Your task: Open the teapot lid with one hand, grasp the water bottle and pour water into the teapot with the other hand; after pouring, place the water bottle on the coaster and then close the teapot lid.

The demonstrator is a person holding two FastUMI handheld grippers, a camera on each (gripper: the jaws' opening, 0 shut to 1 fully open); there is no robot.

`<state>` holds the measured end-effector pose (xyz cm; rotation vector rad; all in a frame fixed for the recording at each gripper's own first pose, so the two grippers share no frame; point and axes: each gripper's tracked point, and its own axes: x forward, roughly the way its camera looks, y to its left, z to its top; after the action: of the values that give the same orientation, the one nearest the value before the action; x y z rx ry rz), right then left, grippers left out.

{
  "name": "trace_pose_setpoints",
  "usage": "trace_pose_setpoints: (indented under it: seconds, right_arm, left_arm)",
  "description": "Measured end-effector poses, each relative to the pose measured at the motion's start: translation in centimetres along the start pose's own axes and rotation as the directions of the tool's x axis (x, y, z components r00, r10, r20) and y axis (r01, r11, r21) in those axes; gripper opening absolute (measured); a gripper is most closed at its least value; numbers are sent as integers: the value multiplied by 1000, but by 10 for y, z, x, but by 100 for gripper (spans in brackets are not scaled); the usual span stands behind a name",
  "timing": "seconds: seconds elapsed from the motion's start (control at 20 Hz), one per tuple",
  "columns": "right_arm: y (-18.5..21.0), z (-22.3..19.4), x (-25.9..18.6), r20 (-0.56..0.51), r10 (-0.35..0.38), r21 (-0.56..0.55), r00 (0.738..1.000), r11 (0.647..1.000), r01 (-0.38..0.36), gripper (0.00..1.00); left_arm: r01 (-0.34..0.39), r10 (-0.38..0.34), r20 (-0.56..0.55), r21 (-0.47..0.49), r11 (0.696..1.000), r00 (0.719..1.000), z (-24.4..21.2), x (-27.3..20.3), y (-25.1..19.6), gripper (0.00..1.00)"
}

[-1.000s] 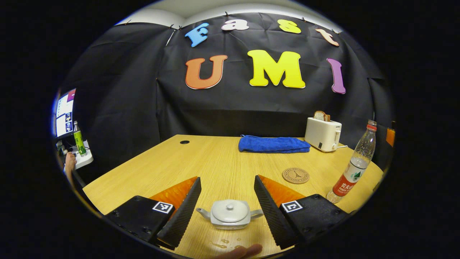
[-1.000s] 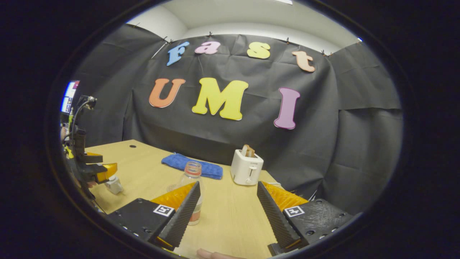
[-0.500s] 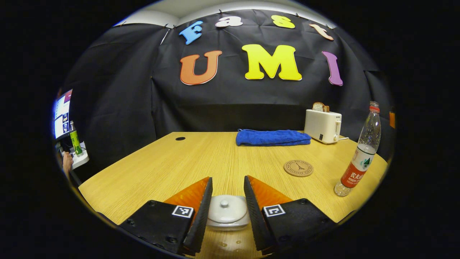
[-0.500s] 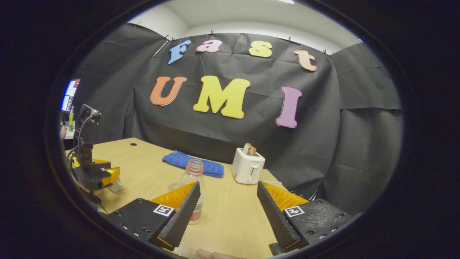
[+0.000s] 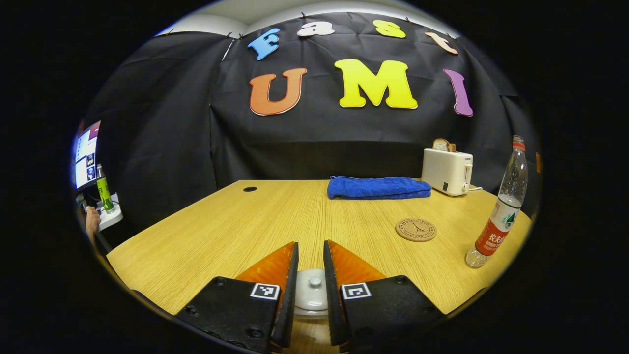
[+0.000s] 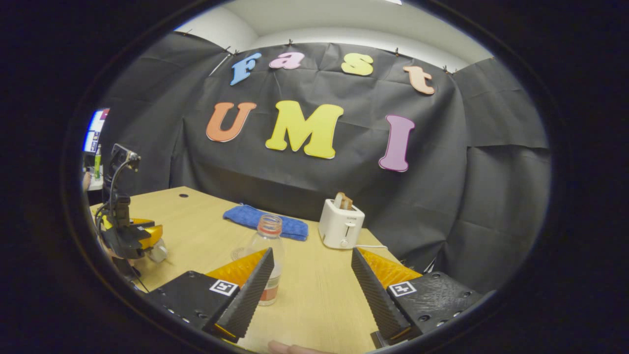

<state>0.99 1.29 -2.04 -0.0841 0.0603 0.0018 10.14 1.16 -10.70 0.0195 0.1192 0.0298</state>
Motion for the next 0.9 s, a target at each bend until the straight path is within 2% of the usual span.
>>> trace_pose_setpoints:
  seconds: [0.3,0.35,0.4,0.45,0.65,0.9]
  right_arm:
    - [2,-5,4,-16,6,2,1000,1000,-6,95]
    - [3,-6,4,-18,7,3,1000,1000,-7,98]
    - [3,-6,4,-21,8,4,1000,1000,-8,95]
    - [4,-7,5,-23,10,4,1000,1000,-10,98]
    - [5,-9,6,-31,17,8,999,1000,-16,95]
    - [3,-15,9,-47,12,22,999,1000,-11,95]
  left_arm:
    - [1,-2,15,46,999,1000,1,-1,-4,17]
    - [-5,4,18,57,998,1000,1,0,-3,13]
    - [-8,7,21,64,998,1000,3,0,-3,11]
    - [-8,7,22,66,998,1000,2,0,-3,8]
    - [8,-9,23,35,999,1000,2,1,-5,7]
    - [-12,11,17,32,999,1000,3,0,-4,7]
